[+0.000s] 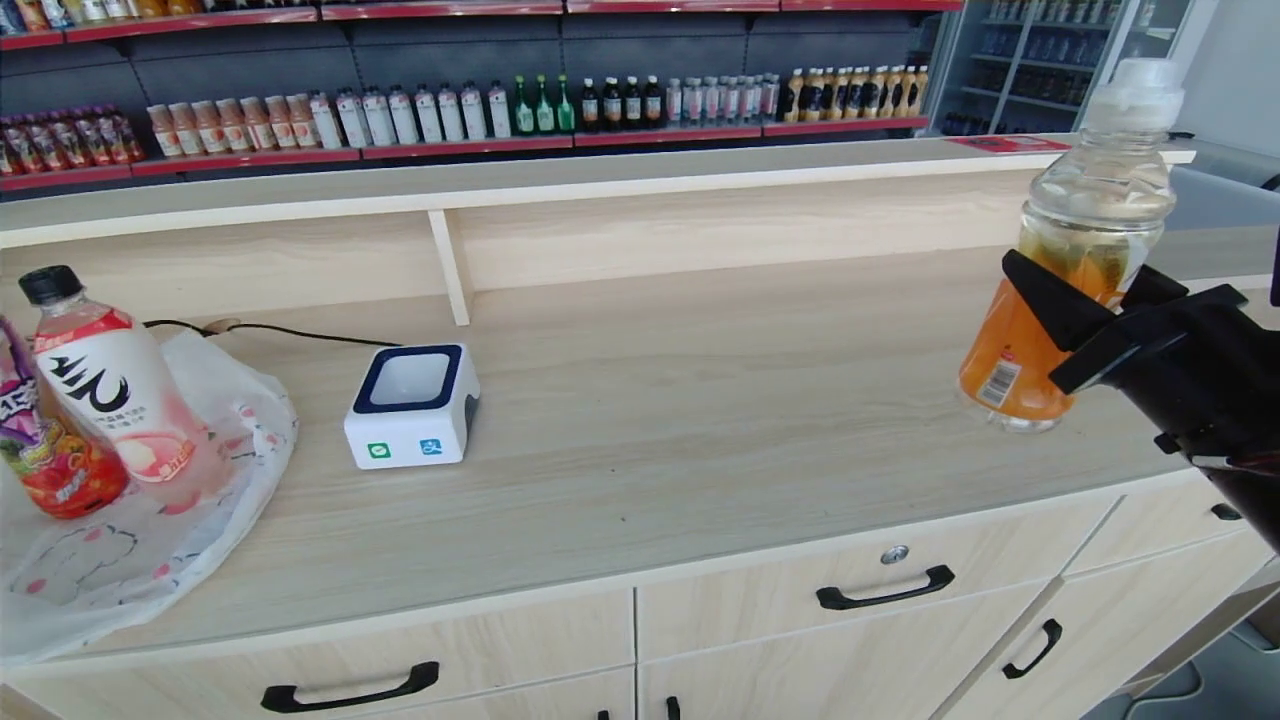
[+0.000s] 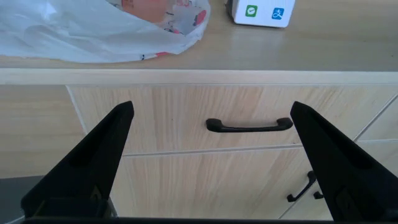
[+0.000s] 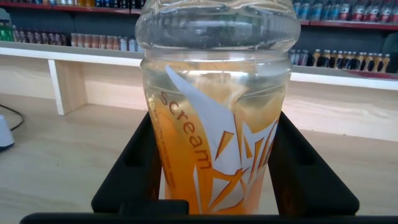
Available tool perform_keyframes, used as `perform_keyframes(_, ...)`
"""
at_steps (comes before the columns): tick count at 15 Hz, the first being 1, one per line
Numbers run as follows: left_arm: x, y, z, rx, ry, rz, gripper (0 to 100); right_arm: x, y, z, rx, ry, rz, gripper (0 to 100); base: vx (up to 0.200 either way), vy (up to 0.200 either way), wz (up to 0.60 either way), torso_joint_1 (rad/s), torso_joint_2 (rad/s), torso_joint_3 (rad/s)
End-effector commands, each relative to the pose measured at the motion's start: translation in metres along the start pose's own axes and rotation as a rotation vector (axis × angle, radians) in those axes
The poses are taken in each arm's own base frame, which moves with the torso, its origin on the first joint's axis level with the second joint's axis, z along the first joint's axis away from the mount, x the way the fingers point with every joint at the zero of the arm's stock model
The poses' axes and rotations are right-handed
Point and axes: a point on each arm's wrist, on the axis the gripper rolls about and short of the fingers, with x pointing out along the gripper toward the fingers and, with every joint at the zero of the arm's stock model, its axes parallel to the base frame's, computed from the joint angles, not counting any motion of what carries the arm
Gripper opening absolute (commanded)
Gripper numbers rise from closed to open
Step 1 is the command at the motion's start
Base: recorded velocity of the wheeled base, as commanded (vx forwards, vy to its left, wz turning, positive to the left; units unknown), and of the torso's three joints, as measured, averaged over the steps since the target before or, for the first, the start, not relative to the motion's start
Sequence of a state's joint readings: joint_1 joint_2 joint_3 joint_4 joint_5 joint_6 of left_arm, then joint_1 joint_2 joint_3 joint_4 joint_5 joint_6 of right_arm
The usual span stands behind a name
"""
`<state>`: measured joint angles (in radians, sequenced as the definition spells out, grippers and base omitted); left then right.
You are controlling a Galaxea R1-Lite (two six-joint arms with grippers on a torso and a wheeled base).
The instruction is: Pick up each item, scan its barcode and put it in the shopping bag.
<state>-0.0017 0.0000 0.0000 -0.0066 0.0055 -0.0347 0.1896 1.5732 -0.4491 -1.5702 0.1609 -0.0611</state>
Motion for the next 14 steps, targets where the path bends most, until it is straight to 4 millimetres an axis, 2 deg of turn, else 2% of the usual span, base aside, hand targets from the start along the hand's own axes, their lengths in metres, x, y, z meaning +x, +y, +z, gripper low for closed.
perform_keyframes(1,0.0,0.0,0.0001,-0.001,-0.001,0.001,100,-0.0015,0.0004,0.0007,0.0,0.0,0.001,0,0.0,0.2,0.0,-0.002,0.0,0.007)
perform_keyframes(10,0.0001,0.0,0.0001,-0.001,0.0,0.001,100,-0.0037,0.0001,0.0053,0.003,-0.014,-0.001,0,0.0,0.2,0.0,0.003,0.0,0.002)
perform_keyframes(14,0.0,0.0,0.0001,0.001,-0.001,0.001,100,-0.0087,0.001,0.0088,0.012,-0.018,-0.002,0,0.0,0.2,0.6,-0.001,0.01,0.001)
